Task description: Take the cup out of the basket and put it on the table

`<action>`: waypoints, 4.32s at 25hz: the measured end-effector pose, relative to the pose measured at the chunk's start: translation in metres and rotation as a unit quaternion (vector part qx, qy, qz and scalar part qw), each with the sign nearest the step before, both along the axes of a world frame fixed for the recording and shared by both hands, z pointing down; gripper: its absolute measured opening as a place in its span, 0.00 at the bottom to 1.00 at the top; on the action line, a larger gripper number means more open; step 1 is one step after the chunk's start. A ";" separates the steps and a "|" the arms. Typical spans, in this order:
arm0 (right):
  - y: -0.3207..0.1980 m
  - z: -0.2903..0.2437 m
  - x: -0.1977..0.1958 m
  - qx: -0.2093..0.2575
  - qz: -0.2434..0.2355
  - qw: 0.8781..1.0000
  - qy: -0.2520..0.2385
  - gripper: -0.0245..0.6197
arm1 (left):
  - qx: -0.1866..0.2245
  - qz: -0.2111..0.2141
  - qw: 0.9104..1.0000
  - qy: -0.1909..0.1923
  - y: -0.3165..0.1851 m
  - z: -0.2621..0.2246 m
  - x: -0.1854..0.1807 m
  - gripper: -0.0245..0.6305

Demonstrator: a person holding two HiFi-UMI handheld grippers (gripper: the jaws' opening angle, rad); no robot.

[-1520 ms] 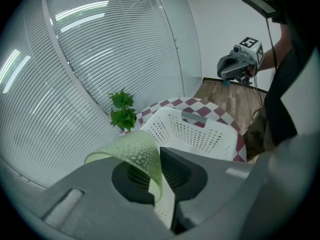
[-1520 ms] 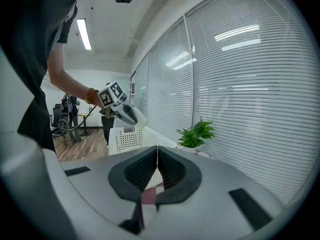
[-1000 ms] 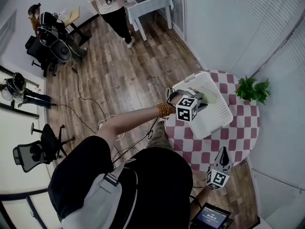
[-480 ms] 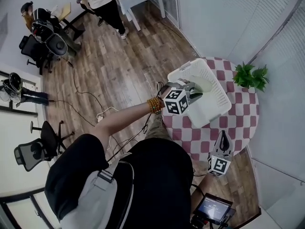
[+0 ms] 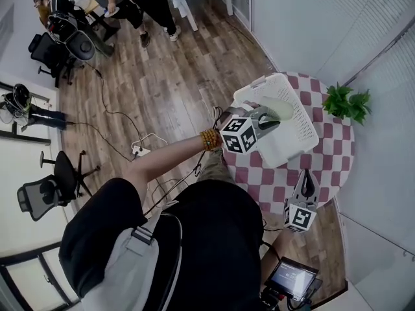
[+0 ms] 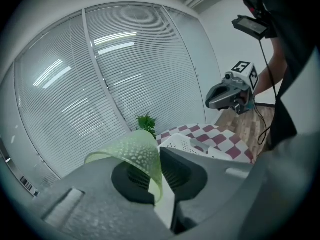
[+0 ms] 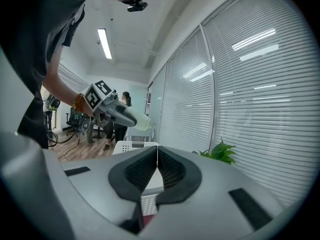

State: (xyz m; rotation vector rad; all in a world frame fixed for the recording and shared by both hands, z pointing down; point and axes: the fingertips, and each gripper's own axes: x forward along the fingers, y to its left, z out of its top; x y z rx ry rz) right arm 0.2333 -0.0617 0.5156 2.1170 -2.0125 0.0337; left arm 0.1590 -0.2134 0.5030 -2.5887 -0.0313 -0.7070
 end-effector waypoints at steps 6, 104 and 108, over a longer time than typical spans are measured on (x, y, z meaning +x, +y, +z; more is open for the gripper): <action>-0.014 -0.014 -0.009 0.015 -0.014 1.000 0.008 0.05 | -0.008 -0.012 0.999 0.038 0.003 -0.013 -0.010 0.09; -0.027 0.029 -0.062 0.040 -0.071 0.996 -0.036 0.05 | -0.262 0.048 0.945 0.190 0.091 0.046 -0.014 0.09; -0.026 0.030 -0.061 0.037 -0.068 0.996 -0.037 0.05 | -0.263 0.052 0.946 0.184 0.092 0.048 -0.012 0.09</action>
